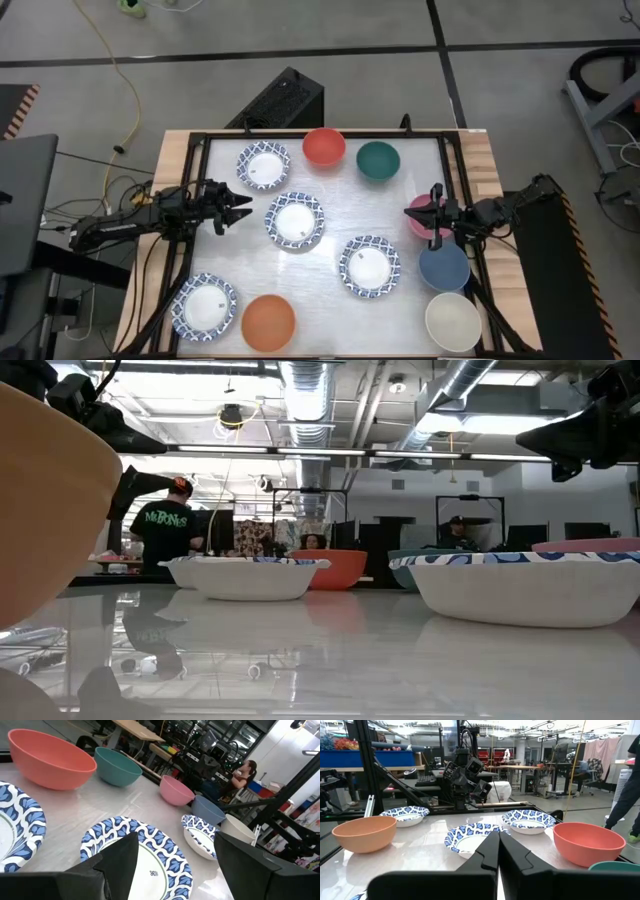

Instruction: Nest bowls inside each other by size order

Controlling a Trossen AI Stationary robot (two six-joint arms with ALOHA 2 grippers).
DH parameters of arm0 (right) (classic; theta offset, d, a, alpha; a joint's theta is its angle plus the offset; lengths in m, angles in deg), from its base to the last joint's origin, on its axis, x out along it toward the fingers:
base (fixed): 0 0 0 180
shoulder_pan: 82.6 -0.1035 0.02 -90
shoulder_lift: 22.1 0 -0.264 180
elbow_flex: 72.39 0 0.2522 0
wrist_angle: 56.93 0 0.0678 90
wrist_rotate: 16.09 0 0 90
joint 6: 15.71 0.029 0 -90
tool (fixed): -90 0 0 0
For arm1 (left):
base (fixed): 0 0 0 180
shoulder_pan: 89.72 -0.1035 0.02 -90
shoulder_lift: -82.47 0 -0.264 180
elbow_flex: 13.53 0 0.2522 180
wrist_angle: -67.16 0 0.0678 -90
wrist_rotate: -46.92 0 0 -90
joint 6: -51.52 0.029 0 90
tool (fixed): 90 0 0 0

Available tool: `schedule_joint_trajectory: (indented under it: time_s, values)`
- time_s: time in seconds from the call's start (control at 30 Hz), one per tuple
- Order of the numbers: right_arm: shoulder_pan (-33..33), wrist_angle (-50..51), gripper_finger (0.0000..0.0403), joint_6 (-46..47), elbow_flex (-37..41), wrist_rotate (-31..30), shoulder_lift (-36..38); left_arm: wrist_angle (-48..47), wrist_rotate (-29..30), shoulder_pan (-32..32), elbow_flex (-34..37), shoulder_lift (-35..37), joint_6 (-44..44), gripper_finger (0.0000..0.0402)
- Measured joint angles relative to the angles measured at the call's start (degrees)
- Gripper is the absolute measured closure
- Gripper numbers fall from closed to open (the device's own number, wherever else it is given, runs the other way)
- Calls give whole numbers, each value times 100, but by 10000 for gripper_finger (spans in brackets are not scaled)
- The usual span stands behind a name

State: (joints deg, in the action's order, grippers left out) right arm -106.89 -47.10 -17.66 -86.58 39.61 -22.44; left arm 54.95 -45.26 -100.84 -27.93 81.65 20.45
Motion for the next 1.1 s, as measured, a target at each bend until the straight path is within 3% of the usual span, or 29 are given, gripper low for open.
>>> schedule_joint_trajectory:
  time_s: [0.2, 0.33, 0.53, 0.83, 0.93, 1.1]
  values:
    - [-2, 2, 376, -7, 0, -1, 0, -16, 117, -2, 0, 0, -62, 152]
    - [44, -38, 376, -620, 1, -141, 0, -23, 142, -2, 0, 0, -372, 152]
    - [87, -90, 376, -1040, 2, -166, 0, -54, 298, -2, 0, -2, 208, 152]
    - [145, -121, 376, -1056, 2, -214, 0, -22, 495, 0, 0, -4, -506, 152]
    - [199, -149, 376, -515, 2, -90, 0, 42, 808, 0, 0, -4, -554, 152]
    - [190, -382, 376, 1549, 0, 120, -2, 170, 1452, 0, 0, -4, -772, 152]
